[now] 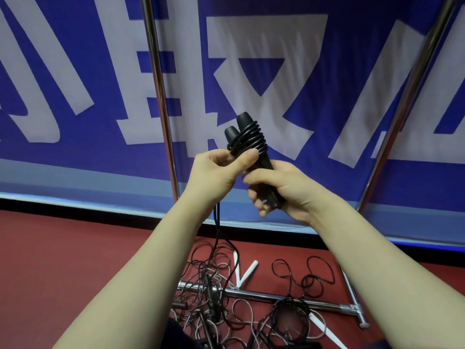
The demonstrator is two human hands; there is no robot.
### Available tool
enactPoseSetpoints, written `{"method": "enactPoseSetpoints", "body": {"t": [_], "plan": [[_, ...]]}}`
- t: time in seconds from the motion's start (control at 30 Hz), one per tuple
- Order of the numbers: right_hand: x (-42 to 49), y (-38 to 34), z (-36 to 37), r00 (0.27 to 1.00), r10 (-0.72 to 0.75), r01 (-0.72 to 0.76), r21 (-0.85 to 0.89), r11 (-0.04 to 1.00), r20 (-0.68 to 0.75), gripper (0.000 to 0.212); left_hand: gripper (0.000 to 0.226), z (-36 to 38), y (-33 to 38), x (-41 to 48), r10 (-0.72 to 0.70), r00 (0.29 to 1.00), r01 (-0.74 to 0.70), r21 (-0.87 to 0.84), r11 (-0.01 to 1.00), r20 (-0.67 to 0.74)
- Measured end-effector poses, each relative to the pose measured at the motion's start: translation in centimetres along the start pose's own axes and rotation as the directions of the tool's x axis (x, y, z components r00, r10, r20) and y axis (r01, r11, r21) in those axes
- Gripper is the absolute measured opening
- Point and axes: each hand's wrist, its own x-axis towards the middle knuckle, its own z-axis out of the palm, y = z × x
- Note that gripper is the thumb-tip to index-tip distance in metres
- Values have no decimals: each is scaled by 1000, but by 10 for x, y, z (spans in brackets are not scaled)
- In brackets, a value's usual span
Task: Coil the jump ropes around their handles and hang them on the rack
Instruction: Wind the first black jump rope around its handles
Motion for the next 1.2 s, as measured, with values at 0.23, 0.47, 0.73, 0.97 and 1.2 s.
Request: {"method": "enactPoseSetpoints", "body": {"t": [0.23, 0.47, 0.73, 0.97, 1.2], "plan": [[4, 12, 18, 858, -382, 35, -702, 712, -344, 27, 48, 15, -4, -1, -48, 968, 59, 39, 997, -248], [4, 12, 30, 789, -470, -187, -883, 431, -396, 15, 51, 32, -4, -7, -51, 940, 101, 132, 986, -338], [12, 18, 1, 802, -409, -149, -809, 569, -436, 18, 20, 11, -3, -3, -14, 998, 4, 147, 989, 66], [16, 15, -1, 880, -189, 61, -291, 955, -435, 6, 17, -4, -5, 6, 17, 991, -31, 99, 995, 136], [1, 3, 6, 997, -5, 14, 128, 992, -71, 15, 22, -10, -6, 7, -3, 981, 12, -43, 999, 194]]}}
